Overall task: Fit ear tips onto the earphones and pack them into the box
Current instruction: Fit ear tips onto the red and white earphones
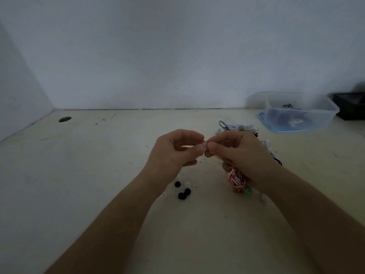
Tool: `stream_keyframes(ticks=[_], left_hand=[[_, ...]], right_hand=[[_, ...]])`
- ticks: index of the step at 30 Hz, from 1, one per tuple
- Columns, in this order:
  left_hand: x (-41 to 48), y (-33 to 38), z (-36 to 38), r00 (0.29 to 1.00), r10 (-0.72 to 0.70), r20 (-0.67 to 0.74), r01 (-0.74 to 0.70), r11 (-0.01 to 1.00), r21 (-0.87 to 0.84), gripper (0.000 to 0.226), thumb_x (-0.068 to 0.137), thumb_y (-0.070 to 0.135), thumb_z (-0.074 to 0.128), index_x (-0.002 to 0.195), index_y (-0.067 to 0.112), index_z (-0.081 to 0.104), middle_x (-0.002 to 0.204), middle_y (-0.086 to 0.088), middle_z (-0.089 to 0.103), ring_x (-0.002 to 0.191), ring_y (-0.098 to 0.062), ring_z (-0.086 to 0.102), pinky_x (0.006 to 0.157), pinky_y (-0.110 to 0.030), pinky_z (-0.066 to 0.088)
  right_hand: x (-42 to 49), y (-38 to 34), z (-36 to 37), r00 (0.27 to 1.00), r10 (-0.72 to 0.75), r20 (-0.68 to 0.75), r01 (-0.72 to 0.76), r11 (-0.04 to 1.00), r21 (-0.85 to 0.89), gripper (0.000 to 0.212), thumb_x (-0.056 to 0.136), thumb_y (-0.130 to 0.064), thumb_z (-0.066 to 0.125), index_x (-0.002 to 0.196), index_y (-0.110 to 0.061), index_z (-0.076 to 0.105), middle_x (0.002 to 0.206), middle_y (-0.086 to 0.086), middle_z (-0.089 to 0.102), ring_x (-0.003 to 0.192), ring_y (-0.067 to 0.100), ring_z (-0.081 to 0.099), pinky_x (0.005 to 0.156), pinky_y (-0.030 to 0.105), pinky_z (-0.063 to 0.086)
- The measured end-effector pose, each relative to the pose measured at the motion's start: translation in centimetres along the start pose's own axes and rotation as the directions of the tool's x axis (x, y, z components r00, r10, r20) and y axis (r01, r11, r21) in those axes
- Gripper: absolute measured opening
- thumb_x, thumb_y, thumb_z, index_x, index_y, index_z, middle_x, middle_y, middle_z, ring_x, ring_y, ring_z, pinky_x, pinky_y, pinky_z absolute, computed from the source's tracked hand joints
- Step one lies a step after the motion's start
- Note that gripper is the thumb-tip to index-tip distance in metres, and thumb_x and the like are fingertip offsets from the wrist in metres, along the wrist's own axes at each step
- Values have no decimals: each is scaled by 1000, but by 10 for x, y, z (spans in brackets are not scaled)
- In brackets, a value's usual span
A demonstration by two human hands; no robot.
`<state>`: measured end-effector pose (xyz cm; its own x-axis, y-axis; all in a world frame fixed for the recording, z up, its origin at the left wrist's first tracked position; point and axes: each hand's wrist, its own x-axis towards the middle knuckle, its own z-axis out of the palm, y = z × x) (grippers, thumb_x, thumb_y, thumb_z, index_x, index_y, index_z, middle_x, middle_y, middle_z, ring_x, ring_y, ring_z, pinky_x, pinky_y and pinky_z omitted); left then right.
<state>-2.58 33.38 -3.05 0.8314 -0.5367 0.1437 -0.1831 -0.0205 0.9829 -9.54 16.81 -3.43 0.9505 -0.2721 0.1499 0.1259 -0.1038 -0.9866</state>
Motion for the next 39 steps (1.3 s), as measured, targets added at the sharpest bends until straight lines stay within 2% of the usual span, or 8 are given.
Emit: stream_keyframes(ticks=[4,8,13,16,22,27,31,39], left_hand=[[0,1,1,1000,7,-1,-7,1000,-3,16,87,17,72,103,16,71,92,2,76,83,-14,73,70,-25,58],[-3,3,6,999,41,17,-43,989,144,17,92,31,64,106,22,69,93,9,75,81,-9,71,66,-22,57],[-18,6,22,987,50,155,-111,903,415,82,58,63,79,130,38,48,106,18,65,85,0,65,72,-21,57],[-19,7,32,988,50,148,-110,893,437,92,55,60,85,133,39,41,102,16,64,78,-2,65,69,-22,56],[-13,18,36,994,103,29,-106,902,418,57,72,34,85,119,32,52,92,10,70,74,-5,69,69,-22,56],[-1,31,27,989,150,2,-143,939,311,28,78,22,82,101,24,66,89,5,74,75,-11,72,70,-32,60],[7,43,28,993,105,-53,-94,979,184,22,80,15,81,99,17,70,86,-1,75,76,-22,73,70,-38,62],[30,66,59,999,26,-40,-27,999,-23,22,82,7,77,103,7,69,89,-12,74,74,-16,71,70,-26,60]], right_hand=[[0,-3,-1,995,97,17,-99,989,114,15,85,-12,70,97,-3,71,81,10,74,49,-1,59,49,10,45],[0,-5,0,989,143,-18,-137,970,200,22,86,-12,70,106,-4,69,73,4,71,46,0,56,46,11,43],[-2,-11,-3,978,195,-70,-156,917,368,22,91,-11,66,109,0,70,78,6,69,56,9,60,49,21,50],[-2,-16,-1,967,225,-123,-154,894,420,20,90,-12,67,105,0,72,81,8,70,71,17,71,57,25,56],[6,-26,-3,940,309,-148,-185,822,539,15,94,-8,62,98,1,73,88,15,62,74,23,58,64,34,55],[11,-33,-20,929,362,-76,-228,723,652,13,92,-3,57,100,-2,67,75,9,59,58,14,55,54,27,51],[7,-45,-37,913,406,-47,-267,679,684,15,93,1,52,99,-1,65,74,11,58,59,16,58,52,25,54],[0,-53,-73,895,433,-108,-340,819,461,15,95,-12,57,104,-5,67,98,13,64,82,26,64,68,33,55]])
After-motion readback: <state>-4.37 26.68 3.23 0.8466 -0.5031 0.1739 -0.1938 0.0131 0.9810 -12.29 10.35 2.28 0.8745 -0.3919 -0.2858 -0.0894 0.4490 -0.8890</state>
